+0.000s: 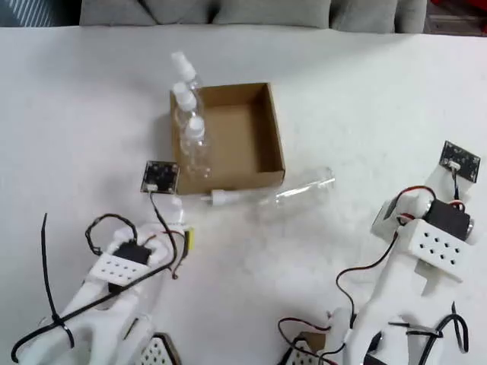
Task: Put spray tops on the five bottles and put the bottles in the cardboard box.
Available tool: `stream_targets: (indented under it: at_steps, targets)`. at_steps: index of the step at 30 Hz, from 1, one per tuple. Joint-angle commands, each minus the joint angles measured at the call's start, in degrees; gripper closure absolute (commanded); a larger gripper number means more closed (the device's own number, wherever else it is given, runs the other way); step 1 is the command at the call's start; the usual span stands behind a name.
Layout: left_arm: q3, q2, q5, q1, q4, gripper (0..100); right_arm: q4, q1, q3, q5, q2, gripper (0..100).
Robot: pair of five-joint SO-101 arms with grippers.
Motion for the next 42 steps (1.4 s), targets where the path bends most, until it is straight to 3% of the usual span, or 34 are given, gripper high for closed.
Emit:
stream_targets:
  at_steps: [1,13,28,42]
  targets:
    - [-1.6,-1.7,-0.4,0.7,0.2,98,-2.6,-0.7,0.6,-0.6,-0.2,86.1]
    - [-1.6,-1.7,-0.4,0.8,0.2,98,-11.6,-2.2,4.8,-0.6,2.6,86.0]
    - [-1.7,-1.7,-0.4,0.8,0.2,98,-11.2,-1.9,-1.6,-0.7,13.8,80.6]
    - [-1.7,-1.7,-0.4,0.9,0.2,98,-19.1,-2.0,-1.8,-0.7,22.5,80.3]
